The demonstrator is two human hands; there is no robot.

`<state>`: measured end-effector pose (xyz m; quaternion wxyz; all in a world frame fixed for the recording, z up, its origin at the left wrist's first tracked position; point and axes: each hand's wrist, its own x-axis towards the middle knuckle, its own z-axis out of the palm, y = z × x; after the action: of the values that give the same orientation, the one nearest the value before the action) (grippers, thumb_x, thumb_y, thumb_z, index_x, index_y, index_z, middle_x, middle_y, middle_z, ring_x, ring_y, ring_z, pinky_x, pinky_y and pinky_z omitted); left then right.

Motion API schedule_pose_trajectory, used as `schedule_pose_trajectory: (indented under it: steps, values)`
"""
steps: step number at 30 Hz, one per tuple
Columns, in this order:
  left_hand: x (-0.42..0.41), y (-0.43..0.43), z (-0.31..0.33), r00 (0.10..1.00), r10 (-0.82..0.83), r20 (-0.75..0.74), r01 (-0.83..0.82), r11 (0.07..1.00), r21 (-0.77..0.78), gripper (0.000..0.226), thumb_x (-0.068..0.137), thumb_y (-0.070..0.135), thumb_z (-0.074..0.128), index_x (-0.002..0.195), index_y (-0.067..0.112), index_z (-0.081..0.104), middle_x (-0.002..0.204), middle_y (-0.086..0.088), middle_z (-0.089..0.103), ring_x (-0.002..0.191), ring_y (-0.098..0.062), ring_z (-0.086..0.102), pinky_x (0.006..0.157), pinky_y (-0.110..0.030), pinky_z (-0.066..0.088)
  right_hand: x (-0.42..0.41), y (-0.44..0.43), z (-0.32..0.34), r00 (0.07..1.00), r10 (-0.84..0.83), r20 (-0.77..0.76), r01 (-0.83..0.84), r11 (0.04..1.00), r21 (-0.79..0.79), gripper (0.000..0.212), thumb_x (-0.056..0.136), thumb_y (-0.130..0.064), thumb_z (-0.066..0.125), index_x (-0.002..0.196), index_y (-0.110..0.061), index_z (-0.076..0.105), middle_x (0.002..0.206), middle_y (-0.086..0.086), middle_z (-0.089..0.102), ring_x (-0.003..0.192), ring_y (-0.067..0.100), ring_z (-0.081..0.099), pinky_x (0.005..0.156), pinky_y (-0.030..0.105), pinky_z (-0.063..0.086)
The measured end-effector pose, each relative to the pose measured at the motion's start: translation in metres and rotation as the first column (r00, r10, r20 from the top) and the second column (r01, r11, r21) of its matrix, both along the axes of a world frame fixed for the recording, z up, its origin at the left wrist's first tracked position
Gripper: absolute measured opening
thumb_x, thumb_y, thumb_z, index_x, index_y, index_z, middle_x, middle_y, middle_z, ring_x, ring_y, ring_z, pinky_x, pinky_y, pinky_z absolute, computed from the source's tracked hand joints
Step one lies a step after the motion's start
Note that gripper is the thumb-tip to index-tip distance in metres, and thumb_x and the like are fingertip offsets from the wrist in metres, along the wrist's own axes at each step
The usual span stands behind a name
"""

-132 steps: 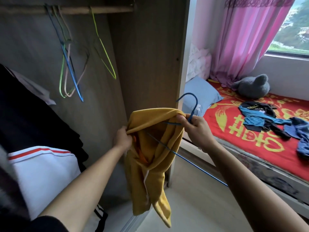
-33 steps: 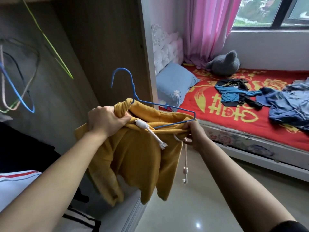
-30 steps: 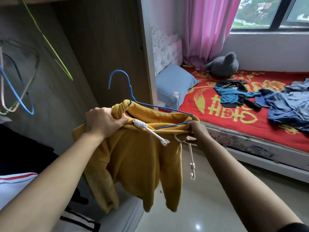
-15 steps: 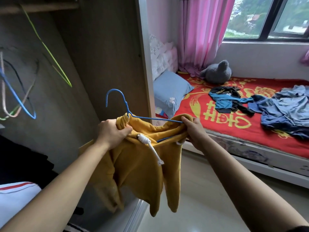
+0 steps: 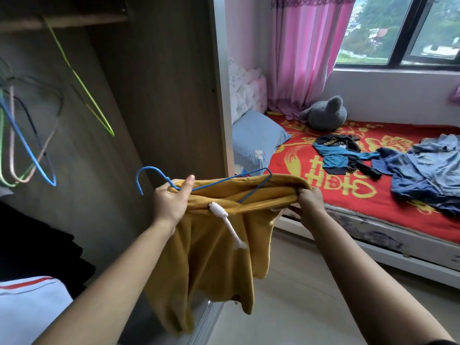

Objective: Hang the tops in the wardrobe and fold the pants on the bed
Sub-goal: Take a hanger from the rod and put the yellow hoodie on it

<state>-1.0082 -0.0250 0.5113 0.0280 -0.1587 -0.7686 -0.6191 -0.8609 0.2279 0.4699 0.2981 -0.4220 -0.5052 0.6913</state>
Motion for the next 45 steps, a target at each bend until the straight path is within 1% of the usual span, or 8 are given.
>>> schedule_pose_trajectory:
  steps: [4, 12, 17, 23, 30, 36, 40, 45]
  values:
    - [-0.003, -0.009, -0.001, 0.987, 0.065, -0.146, -0.085, 0.988, -0.131, 0.033, 0.090, 0.038, 0.067, 0.078, 0.007, 0.068, 0.067, 0.003, 0.066, 0.057, -0.004, 0.062, 0.050, -0.006, 0.043, -0.003, -0.005, -0.005, 0.998, 0.016, 0.065, -0.028, 0.982, 0.185, 0.017, 0.091, -0.006, 0.042, 0.095, -0.022, 0.046, 0.102, 0.020, 0.058, 0.091, 0.036, 0.062, 0.079, 0.059, 0.057]
    - [0.000, -0.020, -0.014, 0.934, -0.028, -0.356, -0.069, 0.964, -0.258, 0.033, 0.092, 0.043, 0.061, 0.090, 0.012, 0.072, 0.070, 0.008, 0.066, 0.063, 0.000, 0.062, 0.053, 0.000, 0.041, -0.010, -0.014, -0.006, 0.990, 0.069, 0.123, -0.109, 0.928, 0.356, 0.014, 0.091, -0.007, 0.054, 0.097, -0.014, 0.043, 0.083, 0.003, 0.050, 0.079, 0.018, 0.051, 0.064, 0.030, 0.046]
    - [-0.005, -0.026, -0.013, 0.940, -0.006, -0.340, -0.055, 0.984, -0.171, 0.033, 0.094, 0.040, 0.058, 0.089, 0.010, 0.071, 0.068, 0.008, 0.065, 0.068, 0.002, 0.064, 0.055, -0.002, 0.043, -0.014, 0.024, -0.056, 0.834, 0.324, 0.447, -0.455, 0.862, 0.224, 0.094, 0.026, -0.054, 0.098, 0.107, -0.020, 0.065, 0.097, 0.002, 0.073, 0.091, 0.020, 0.072, 0.075, 0.039, 0.062]
    - [0.002, -0.027, -0.023, 0.897, -0.134, -0.421, 0.051, 0.978, -0.202, 0.031, 0.093, 0.043, 0.059, 0.090, 0.015, 0.072, 0.069, 0.011, 0.067, 0.073, 0.001, 0.065, 0.057, -0.004, 0.046, 0.004, 0.014, -0.030, 0.510, 0.113, 0.853, -0.623, 0.732, 0.276, 0.037, 0.064, -0.038, 0.071, 0.095, -0.020, 0.064, 0.097, 0.002, 0.068, 0.092, 0.021, 0.065, 0.080, 0.037, 0.056]
    - [-0.004, -0.031, -0.037, 0.762, -0.400, -0.510, 0.155, 0.876, -0.456, 0.040, 0.087, 0.058, 0.055, 0.094, 0.023, 0.074, 0.090, 0.013, 0.069, 0.079, -0.003, 0.065, 0.073, -0.007, 0.046, 0.006, 0.025, -0.012, 0.882, 0.093, 0.461, -0.218, 0.950, 0.224, 0.020, 0.081, 0.001, 0.041, 0.097, -0.008, 0.050, 0.104, 0.020, 0.058, 0.088, 0.031, 0.062, 0.051, 0.037, 0.057]
    - [-0.010, -0.025, -0.047, 0.796, -0.464, -0.389, 0.179, 0.795, -0.580, 0.043, 0.087, 0.067, 0.047, 0.088, 0.032, 0.071, 0.085, 0.015, 0.067, 0.080, -0.005, 0.064, 0.072, -0.021, 0.050, -0.001, 0.016, 0.001, 0.959, 0.229, 0.165, -0.243, 0.967, 0.072, 0.033, 0.084, 0.002, 0.038, 0.113, 0.002, 0.054, 0.101, 0.025, 0.063, 0.091, 0.038, 0.065, 0.071, 0.043, 0.060]
    - [-0.016, -0.018, -0.038, 0.871, -0.491, -0.026, 0.393, 0.726, -0.564, 0.039, 0.089, 0.054, 0.060, 0.068, 0.024, 0.073, 0.067, 0.011, 0.068, 0.069, -0.005, 0.065, 0.067, -0.024, 0.047, 0.010, 0.021, 0.003, 0.943, 0.266, 0.201, -0.312, 0.918, 0.246, 0.041, 0.085, 0.006, 0.058, 0.121, -0.013, 0.052, 0.101, 0.019, 0.058, 0.083, 0.026, 0.060, 0.066, 0.034, 0.057]
    - [-0.014, -0.009, -0.045, 0.859, -0.491, 0.147, 0.362, 0.377, -0.852, 0.044, 0.085, 0.062, 0.058, 0.069, 0.021, 0.068, 0.067, 0.009, 0.065, 0.073, -0.010, 0.063, 0.072, -0.031, 0.051, 0.011, 0.012, 0.005, 0.833, 0.215, 0.510, -0.516, 0.636, 0.574, 0.066, 0.073, 0.009, 0.055, 0.132, -0.020, 0.056, 0.106, 0.008, 0.063, 0.094, 0.025, 0.063, 0.074, 0.036, 0.060]
